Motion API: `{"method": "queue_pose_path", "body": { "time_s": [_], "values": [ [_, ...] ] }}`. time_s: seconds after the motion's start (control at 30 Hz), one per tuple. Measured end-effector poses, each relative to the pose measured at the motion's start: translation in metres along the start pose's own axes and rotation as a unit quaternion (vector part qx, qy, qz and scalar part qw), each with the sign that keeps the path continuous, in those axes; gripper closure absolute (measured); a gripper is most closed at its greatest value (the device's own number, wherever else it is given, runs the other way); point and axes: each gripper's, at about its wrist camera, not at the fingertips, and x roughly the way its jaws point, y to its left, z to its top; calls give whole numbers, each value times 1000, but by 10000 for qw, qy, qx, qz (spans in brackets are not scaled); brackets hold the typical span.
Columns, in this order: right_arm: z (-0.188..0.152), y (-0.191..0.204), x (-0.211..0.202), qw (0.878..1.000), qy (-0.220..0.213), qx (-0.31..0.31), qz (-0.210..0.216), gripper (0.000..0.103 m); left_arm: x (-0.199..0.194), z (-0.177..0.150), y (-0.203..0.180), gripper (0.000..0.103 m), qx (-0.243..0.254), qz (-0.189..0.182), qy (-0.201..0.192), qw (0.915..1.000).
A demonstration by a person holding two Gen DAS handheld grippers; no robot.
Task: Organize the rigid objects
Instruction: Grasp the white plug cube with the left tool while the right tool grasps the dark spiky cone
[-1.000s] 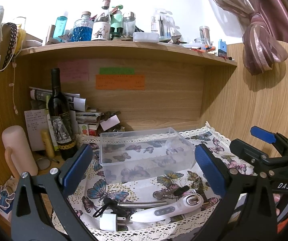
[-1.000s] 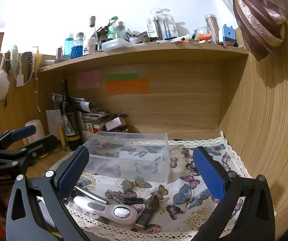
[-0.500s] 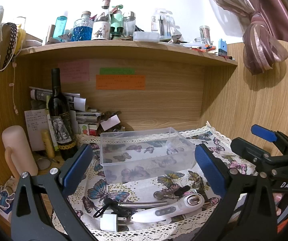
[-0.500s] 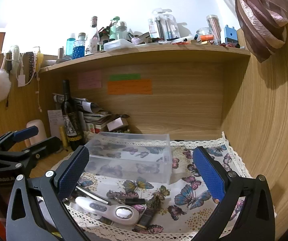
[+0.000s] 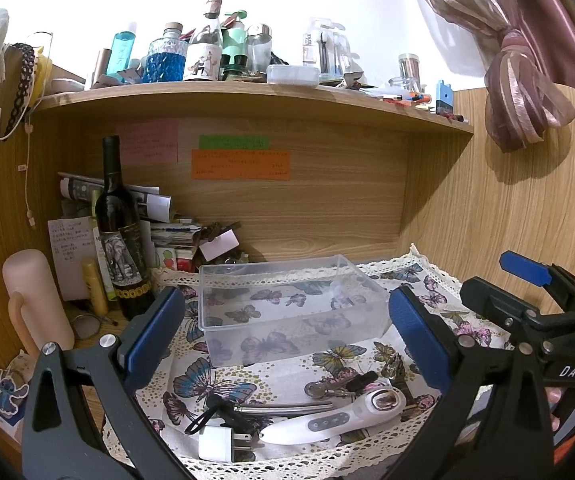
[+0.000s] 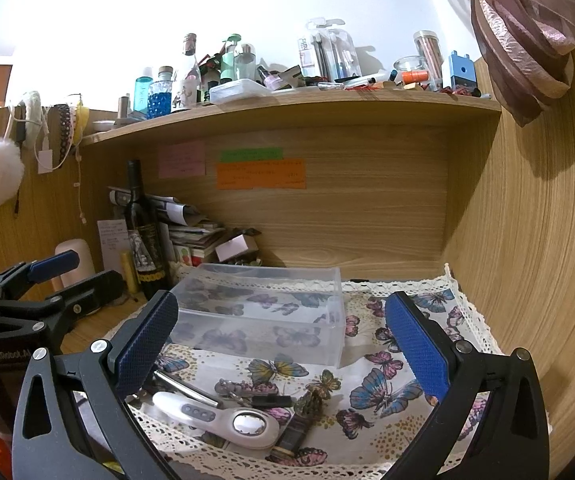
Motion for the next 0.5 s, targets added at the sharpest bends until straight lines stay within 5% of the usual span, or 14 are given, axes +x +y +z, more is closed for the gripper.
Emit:
{"method": "queue_pose_path", "body": {
  "time_s": [0.5],
  "values": [
    [-4, -1, 7, 9999, 92, 29, 140, 0, 5, 1, 0, 0, -73, -161, 50, 9998]
  ]
}}
